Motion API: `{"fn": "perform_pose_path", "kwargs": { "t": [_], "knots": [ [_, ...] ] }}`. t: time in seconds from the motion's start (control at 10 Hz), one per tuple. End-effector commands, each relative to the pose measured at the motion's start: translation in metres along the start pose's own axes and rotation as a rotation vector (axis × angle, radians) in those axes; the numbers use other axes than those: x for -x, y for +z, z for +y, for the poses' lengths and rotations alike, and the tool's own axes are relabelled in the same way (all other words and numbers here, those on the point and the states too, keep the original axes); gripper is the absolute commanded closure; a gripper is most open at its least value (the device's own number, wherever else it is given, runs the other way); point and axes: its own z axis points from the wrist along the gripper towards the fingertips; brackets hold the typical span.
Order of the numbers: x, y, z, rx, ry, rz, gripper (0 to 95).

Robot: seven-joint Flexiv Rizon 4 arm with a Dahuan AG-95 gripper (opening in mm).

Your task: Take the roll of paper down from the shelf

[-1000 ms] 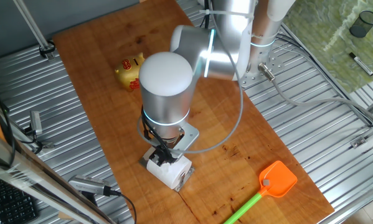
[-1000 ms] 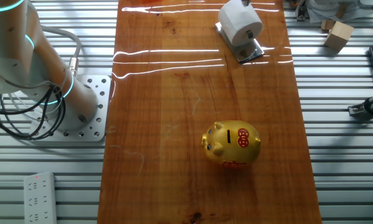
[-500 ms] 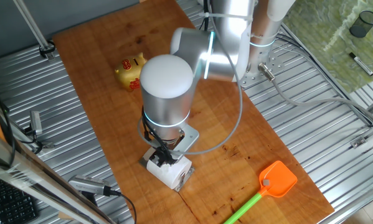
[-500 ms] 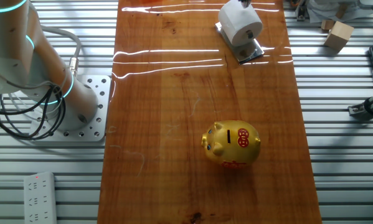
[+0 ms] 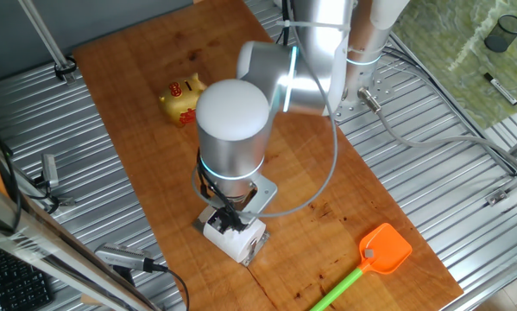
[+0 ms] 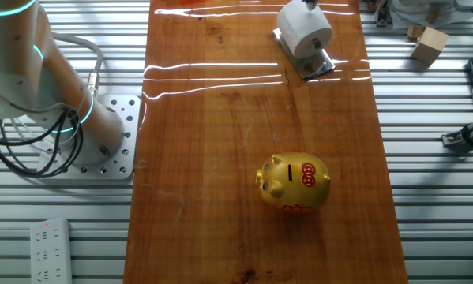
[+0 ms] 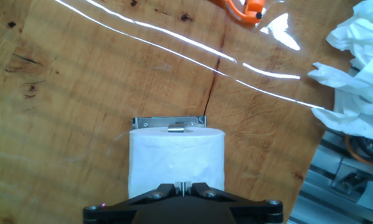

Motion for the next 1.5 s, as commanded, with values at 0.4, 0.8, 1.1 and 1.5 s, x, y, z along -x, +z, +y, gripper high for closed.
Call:
{"fn": "perform_pose_path", "kwargs": {
  "t": [0.4, 0.8, 1.1, 1.5],
  "knots": [
    [0.0004, -0.0002, -0.0005, -0.015, 0.021, -0.004, 0.0],
    [0.0006, 0.0, -0.0005, -0.017, 0.017, -0.004, 0.0],
    [0.001, 0.0006, -0.0007, -0.018, 0.018, -0.003, 0.0],
    [0.0018, 0.0096, -0.0004, -0.019, 0.022, -0.002, 0.0]
  ]
}}
